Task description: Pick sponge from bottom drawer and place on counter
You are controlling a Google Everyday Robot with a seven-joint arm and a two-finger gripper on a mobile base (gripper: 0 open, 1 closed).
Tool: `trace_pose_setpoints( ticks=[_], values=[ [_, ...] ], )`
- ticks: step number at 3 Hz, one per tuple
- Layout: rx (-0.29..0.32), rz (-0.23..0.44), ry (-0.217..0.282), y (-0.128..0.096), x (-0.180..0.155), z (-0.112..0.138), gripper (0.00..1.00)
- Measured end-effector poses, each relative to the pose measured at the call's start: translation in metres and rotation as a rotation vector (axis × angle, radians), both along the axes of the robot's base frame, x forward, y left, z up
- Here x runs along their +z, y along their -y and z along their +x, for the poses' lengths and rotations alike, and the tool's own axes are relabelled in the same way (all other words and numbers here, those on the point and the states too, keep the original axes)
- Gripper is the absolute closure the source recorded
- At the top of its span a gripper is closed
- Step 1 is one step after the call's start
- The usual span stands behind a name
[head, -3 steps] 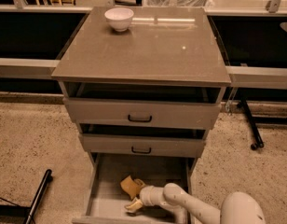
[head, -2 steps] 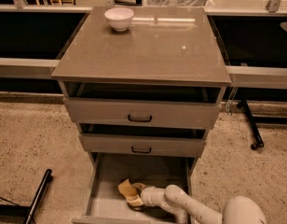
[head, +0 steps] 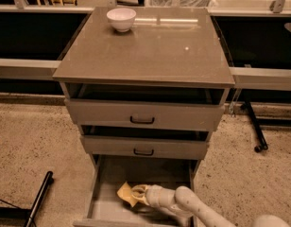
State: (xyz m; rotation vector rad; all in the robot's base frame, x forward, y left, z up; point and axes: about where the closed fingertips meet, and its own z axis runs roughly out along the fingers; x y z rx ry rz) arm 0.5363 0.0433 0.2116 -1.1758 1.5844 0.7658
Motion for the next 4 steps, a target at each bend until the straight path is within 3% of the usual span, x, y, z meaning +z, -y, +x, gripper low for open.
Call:
trace_pose_setpoints(
  ticks=[1,2,3,4],
  values=[
    [0.112,0.034,0.088,-0.001,0.067,-0.032,1.00],
    [0.138,-0.046,0.148,0.028,0.124,-0.052,1.00],
    [0.184,-0.082,0.178,0.022,0.149,-0.064,1.00],
    [0.167,-0.047,0.188,0.027,0.166,-0.057,1.00]
  ],
)
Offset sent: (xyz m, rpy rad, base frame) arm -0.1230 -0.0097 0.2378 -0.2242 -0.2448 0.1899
